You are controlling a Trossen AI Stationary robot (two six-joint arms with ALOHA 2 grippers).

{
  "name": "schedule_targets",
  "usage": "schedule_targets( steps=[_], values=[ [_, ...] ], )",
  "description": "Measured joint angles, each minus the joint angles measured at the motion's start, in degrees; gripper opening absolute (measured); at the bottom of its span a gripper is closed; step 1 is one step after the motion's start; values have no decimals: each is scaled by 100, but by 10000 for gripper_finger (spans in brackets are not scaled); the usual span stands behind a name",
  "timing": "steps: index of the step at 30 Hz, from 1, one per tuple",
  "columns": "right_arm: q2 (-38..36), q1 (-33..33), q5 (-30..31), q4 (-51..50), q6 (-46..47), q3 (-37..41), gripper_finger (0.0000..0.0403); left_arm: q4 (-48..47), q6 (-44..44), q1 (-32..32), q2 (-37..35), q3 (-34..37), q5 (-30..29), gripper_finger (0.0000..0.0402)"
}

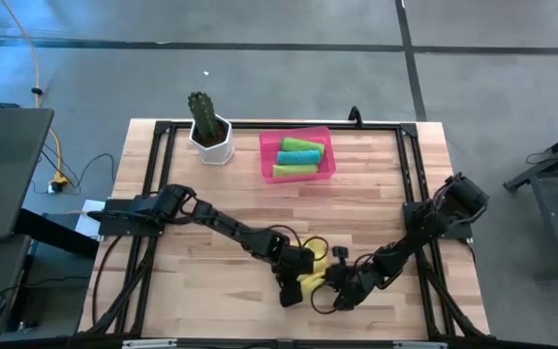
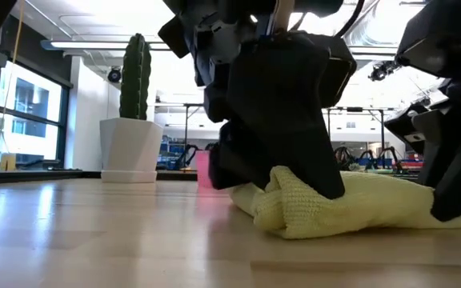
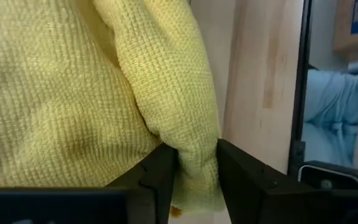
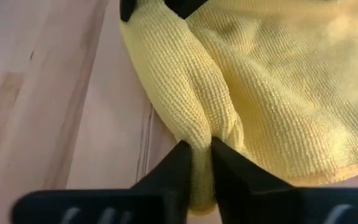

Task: Roll microfiber towels into tight, uniform cylinder then place into a basket
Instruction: Roll the yellow microfiber cloth

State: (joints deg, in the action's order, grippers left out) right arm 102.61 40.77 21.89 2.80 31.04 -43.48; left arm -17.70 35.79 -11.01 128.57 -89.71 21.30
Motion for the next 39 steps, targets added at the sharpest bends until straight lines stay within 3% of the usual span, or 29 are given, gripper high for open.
schedule_targets(
  steps=[4, 15, 22, 25, 33, 35, 39],
  values=[
    [-2, -5, -200, -109, 325, 0, 7, -4, -531, 103, -36, -2, 4, 111],
    [-28, 2, -1004, -60, 661, 9, 4, -556, -1484, 538, -600, -11, 22, 113],
    [-129, 7, -1265, -100, 993, 26, 4, -714, -1881, 54, -978, -11, -53, 113],
    [-251, 8, -1305, -101, 1420, 33, 4, -511, -2288, -348, -966, -11, -734, 113],
    [-395, -148, -1724, -178, 3030, 40, 4, -106, -3186, -1181, -905, -11, -3592, 113],
    [-400, -193, -1833, -180, 3315, 37, 4, 91, -3163, -1278, -867, -11, -3933, 113],
    [-402, -259, -2128, -174, 3694, 37, 5, 339, -3005, -1322, -640, -22, -3980, 113]
  ],
)
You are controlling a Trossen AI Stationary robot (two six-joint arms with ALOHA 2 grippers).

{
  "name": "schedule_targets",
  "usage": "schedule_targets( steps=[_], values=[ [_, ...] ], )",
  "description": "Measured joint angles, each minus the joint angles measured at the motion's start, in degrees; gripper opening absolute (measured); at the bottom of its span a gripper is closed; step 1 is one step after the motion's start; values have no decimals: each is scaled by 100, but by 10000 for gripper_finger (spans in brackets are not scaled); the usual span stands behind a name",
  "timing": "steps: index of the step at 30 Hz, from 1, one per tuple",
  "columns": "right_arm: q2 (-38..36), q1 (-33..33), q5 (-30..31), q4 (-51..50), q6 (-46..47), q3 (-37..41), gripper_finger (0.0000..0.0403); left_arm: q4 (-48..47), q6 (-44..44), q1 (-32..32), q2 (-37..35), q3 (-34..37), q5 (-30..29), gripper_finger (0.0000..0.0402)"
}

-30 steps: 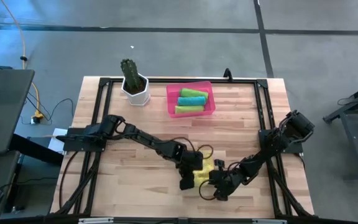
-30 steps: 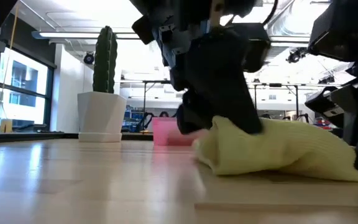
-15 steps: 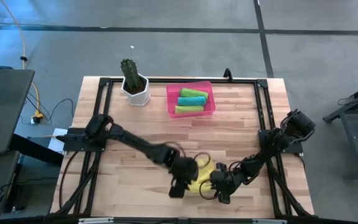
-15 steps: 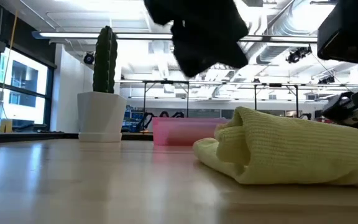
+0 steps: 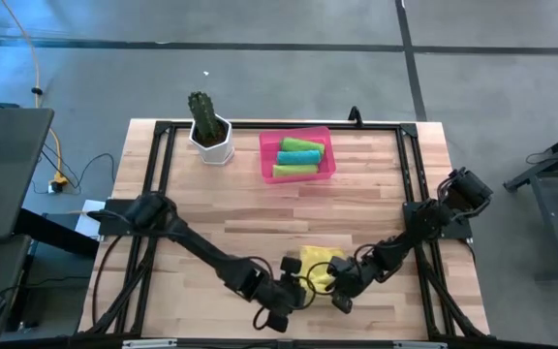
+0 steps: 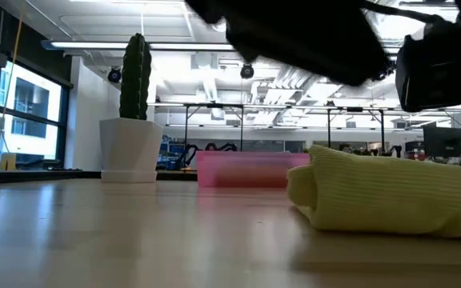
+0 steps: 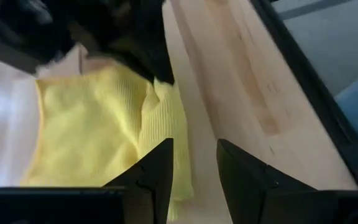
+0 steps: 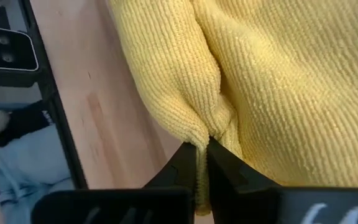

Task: Roll microfiber towels into tight, uniform cylinder then place into a basket
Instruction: Roll the yellow microfiber cloth

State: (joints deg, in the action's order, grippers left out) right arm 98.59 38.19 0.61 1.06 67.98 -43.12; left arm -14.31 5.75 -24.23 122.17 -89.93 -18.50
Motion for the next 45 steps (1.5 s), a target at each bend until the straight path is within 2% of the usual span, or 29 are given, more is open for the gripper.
schedule_targets(
  steps=[6, 10, 16, 18, 25, 30, 34, 37, 40, 45],
  values=[
    [0, -41, -457, 32, 172, -2, 5, 170, 105, 13, 432, 9, -101, 113],
    [-2, -70, -578, 54, 182, -4, 5, 243, 91, 8, 610, 15, -374, 113],
    [-2, -143, -697, 132, 37, -4, 5, 269, 114, 84, 757, 11, -420, 113],
    [-2, -146, -745, 150, 9, -4, 5, 253, 207, 163, 766, 11, -180, 113],
    [-2, -143, -794, 149, -578, -4, 13, 283, 828, 453, 818, -4, 1368, 113],
    [-115, -180, -821, 88, -1420, -4, 72, 330, 1533, 557, 853, -17, 2323, 113],
    [-360, -252, -877, 47, -2317, -1, 124, 356, 2453, 620, 859, -12, 2814, 113],
    [-598, -257, -870, 46, -3075, 0, 147, 536, 2943, 662, 881, 1, 3339, 113],
    [-829, -192, -547, -10, -3896, 0, 155, 604, 3183, 688, 894, 11, 3683, 113],
    [-965, 285, 442, 30, -5146, -4, 147, 607, 3536, 741, 896, 11, 3723, 113]
  ],
)
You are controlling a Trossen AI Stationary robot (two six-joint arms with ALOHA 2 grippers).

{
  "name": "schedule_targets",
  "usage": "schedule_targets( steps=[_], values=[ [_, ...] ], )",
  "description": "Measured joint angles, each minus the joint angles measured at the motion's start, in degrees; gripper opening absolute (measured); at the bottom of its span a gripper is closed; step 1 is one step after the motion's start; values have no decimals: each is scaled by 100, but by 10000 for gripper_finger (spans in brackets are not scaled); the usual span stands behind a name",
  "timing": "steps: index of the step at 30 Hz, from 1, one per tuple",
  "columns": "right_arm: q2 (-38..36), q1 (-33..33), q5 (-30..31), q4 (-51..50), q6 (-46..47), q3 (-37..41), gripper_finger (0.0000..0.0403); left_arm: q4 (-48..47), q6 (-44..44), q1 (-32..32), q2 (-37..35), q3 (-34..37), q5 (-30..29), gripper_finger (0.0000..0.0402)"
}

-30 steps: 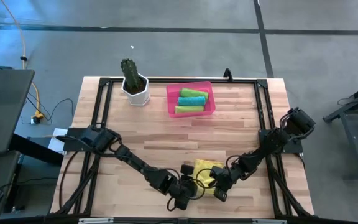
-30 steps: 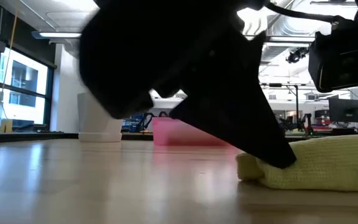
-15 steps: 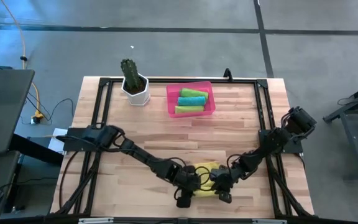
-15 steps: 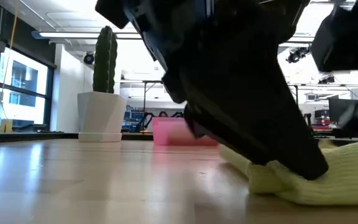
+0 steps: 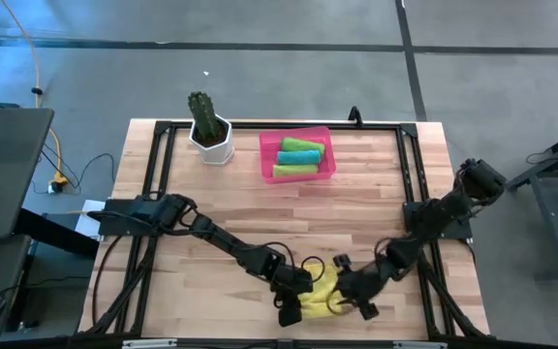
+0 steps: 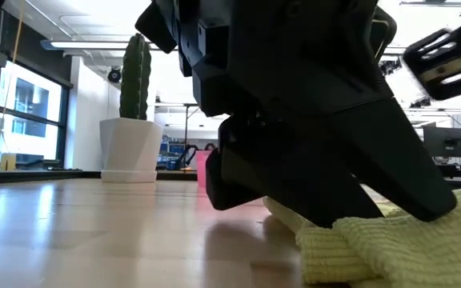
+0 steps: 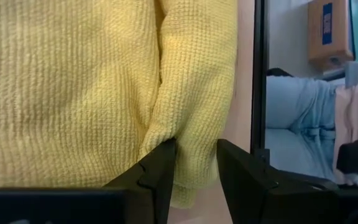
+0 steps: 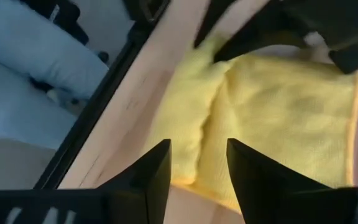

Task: Roll microfiber towels into tight, uniform cylinder then place into a basket
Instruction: Roll the yellow microfiber cloth

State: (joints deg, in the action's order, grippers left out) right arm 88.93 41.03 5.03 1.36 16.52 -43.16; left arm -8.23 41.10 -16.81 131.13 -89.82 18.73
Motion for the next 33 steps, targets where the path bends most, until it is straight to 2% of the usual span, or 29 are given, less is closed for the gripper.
schedule_targets(
  steps=[5, 8, 11, 24, 29, 33],
  values=[
    [124, 589, 741, 104, 53, 0, 133, -41, 76, 52, 0, 0, -9, 113],
    [255, 884, 1289, 475, 58, 0, 131, -43, 91, 71, 0, 0, -12, 113],
    [487, 1068, 1559, 827, -182, 0, 133, -51, 270, 103, 0, 0, -17, 113],
    [1245, 995, 1706, 925, -354, -4, 196, -52, 573, 155, 0, 0, 192, 113],
    [1374, 947, 1719, 916, -64, -4, 180, -52, 660, 157, 0, 0, 211, 113],
    [1374, 947, 1707, 925, 415, -4, 134, -52, 677, 155, 0, 0, 218, 113]
  ],
)
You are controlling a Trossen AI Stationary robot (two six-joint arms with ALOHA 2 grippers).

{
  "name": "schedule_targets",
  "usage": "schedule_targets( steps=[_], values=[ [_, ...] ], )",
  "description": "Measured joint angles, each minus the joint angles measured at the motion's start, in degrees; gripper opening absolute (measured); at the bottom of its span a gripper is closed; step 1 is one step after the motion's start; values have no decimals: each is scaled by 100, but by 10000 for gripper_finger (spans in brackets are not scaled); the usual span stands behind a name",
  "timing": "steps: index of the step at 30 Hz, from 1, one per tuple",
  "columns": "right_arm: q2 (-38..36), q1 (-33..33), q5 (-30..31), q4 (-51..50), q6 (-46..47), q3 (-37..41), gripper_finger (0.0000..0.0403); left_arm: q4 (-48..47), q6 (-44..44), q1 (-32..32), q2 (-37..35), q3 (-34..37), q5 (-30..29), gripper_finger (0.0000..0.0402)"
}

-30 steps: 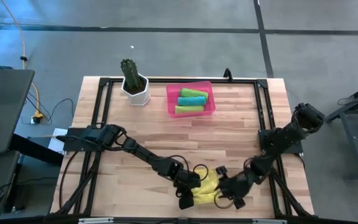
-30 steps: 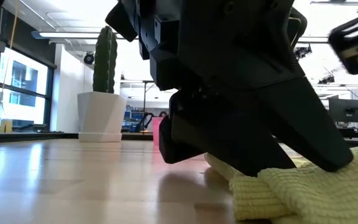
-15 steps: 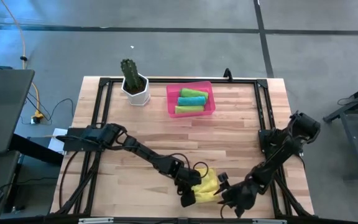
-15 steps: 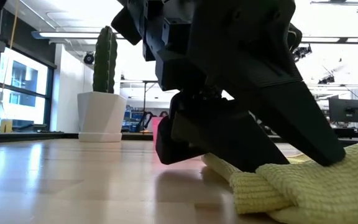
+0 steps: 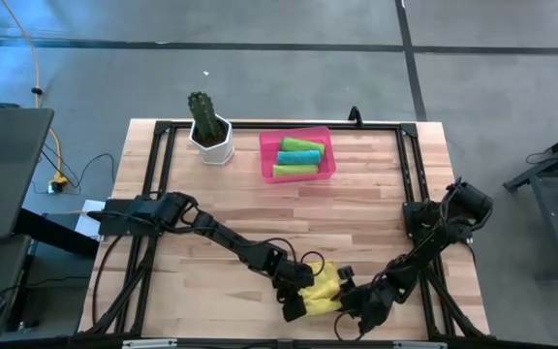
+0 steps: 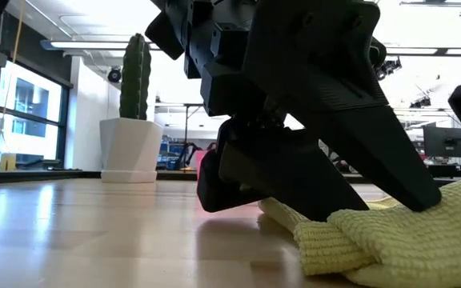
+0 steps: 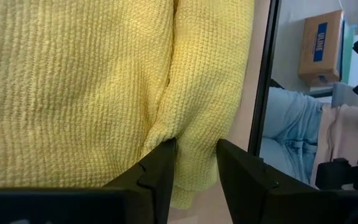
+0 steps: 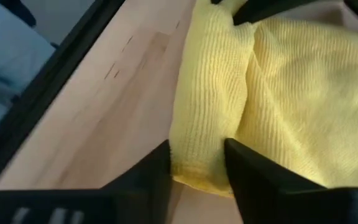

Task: Roll microfiber towels into tight, uniform cylinder then place into a basket
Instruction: Roll the yellow microfiber cloth

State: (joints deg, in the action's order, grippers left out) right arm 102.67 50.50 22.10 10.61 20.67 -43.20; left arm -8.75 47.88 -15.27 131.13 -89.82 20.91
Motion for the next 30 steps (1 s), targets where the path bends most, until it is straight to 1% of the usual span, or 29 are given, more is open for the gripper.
schedule_targets(
  steps=[6, 8, 11, 15, 22, 26, 30],
  values=[
    [0, -4, -176, -13, 1129, -2, 30, 4, -2, 2, 0, 2, 24, 113],
    [-2, -14, -324, -22, 1525, -8, 10, 10, -2, 25, 0, 2, 55, 113],
    [-6, -70, -650, -20, 2347, -13, 18, 117, -2, 65, 0, 10, 228, 113],
    [-15, -135, -1038, -85, 3365, -20, 22, 463, -281, 157, 2, 15, 737, 113],
    [-17, -143, -1275, -83, 4677, -22, 12, 555, -1303, 261, -150, -20, 778, 113],
    [-43, -149, -1323, -104, 5078, -20, 11, 618, -1979, 245, -233, -33, 777, 113],
    [-128, -142, -1228, -221, 5101, -11, 11, 639, -2684, 68, -254, -33, 660, 113]
  ],
)
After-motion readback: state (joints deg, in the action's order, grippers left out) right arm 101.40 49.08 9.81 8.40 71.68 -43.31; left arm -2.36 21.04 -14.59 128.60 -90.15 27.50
